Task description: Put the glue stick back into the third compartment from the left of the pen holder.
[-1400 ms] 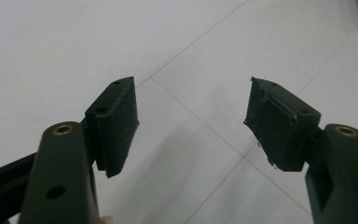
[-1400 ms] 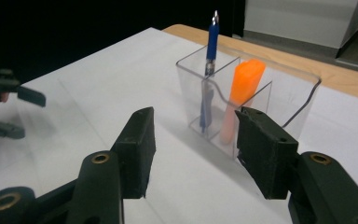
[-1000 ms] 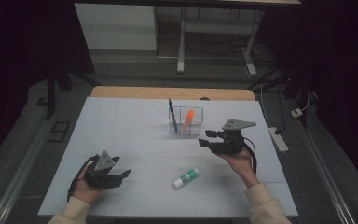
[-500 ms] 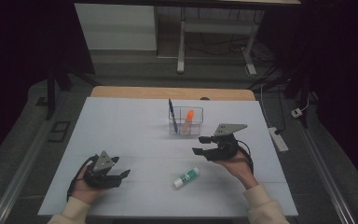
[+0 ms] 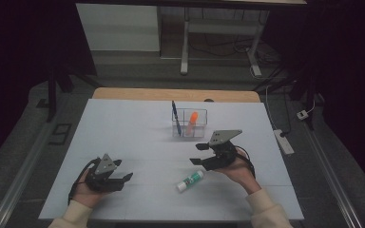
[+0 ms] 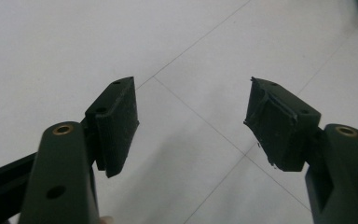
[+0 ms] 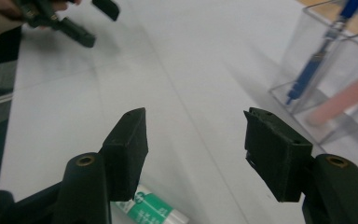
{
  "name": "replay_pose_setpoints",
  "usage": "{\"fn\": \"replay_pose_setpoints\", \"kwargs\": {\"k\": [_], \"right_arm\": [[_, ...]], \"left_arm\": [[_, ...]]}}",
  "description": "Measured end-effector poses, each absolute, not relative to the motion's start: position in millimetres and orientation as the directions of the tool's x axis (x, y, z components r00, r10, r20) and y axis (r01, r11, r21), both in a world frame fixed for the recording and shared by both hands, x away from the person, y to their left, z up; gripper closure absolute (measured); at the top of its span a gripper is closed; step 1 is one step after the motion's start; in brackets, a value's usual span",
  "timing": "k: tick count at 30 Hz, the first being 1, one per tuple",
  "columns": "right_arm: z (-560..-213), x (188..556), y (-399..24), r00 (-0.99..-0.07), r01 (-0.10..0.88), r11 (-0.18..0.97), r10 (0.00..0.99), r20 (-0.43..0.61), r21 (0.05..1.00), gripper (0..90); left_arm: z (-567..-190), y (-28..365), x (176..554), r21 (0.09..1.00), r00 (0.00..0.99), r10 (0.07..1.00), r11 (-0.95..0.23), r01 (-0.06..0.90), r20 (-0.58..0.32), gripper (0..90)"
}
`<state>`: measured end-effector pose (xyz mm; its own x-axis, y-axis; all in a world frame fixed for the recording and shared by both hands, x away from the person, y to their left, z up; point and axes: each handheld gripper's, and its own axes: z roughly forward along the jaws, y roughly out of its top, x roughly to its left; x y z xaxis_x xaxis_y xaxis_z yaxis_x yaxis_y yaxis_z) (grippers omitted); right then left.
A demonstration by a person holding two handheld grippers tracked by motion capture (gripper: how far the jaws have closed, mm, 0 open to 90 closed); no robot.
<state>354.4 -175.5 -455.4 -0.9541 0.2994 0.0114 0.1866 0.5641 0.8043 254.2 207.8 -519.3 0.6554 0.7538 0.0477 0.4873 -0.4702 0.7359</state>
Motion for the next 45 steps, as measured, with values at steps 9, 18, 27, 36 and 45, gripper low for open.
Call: {"fn": "replay_pose_setpoints", "kwargs": {"k": [9,18,27,36,45], "right_arm": [[-465,348,-160,-0.988,0.112,0.658,0.153,0.013,0.745,38.9],[-471,337,-148,-0.998,0.049,0.726,0.067,0.001,0.686,38.9],[-481,327,-135,-1.0,-0.01,0.803,-0.005,-0.01,0.596,39.0],[-489,323,-128,-0.998,-0.055,0.841,-0.052,-0.02,0.539,39.2],[-500,319,-121,-0.996,-0.094,0.872,-0.082,-0.045,0.48,41.3]], "left_arm": [[-520,207,255,0.733,0.657,0.752,-0.471,0.492,0.042,33.8],[-521,208,255,0.73,0.659,0.751,-0.473,0.493,0.042,33.8],[-521,208,255,0.729,0.659,0.751,-0.474,0.494,0.042,33.8],[-521,208,255,0.726,0.661,0.749,-0.477,0.495,0.042,33.8],[-522,208,255,0.724,0.661,0.749,-0.479,0.496,0.043,33.8]]}}
